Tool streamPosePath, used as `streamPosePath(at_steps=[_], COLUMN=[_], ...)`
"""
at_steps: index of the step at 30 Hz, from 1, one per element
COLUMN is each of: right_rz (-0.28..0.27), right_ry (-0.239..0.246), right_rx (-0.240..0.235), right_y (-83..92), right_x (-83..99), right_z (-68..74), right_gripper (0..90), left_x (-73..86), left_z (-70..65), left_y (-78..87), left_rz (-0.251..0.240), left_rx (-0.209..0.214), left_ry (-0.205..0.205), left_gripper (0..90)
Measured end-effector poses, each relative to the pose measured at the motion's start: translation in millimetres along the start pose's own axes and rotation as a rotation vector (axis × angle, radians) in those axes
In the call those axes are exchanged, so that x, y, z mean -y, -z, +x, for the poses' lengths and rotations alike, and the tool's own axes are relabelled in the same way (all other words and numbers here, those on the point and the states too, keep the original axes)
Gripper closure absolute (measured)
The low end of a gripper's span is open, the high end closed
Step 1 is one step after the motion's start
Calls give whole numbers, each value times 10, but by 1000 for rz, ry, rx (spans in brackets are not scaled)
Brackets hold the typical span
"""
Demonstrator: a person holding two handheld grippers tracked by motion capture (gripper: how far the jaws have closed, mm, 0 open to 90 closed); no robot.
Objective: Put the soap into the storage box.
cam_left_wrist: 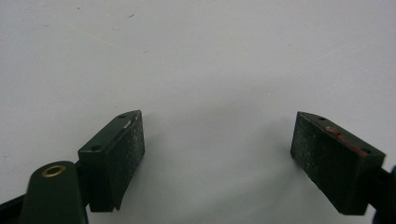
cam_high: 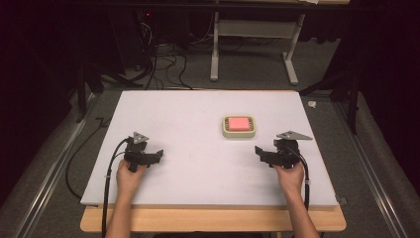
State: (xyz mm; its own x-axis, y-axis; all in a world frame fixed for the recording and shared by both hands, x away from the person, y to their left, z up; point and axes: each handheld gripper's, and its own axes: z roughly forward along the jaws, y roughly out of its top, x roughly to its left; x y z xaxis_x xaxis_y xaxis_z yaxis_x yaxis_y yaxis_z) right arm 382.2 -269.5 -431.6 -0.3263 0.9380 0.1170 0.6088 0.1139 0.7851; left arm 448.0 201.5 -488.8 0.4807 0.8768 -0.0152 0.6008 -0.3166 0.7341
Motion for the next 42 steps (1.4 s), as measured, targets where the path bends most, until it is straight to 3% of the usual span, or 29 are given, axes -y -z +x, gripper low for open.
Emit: streamPosePath(at_steps=[20, 24, 32, 35, 42], right_rz=[66, 92, 115, 123, 124], right_ry=[18, 37, 49, 82, 86], right_rx=[29, 65, 93, 120, 108], right_y=[-237, -331, -429, -444, -444], right_x=[189, 252, 320, 324, 328], right_z=[15, 30, 35, 76, 76], right_gripper=[187, 186, 186, 187, 187], left_x=[0, 0, 0, 1, 1], left_z=[-1, -1, -1, -1, -2], left_y=[0, 0, 1, 1, 1], left_rz=[0, 0, 0, 0, 0], left_rx=[0, -1, -1, -1, -2], left_ry=[0, 0, -1, -2, -2], left_gripper=[179, 179, 179, 179, 179])
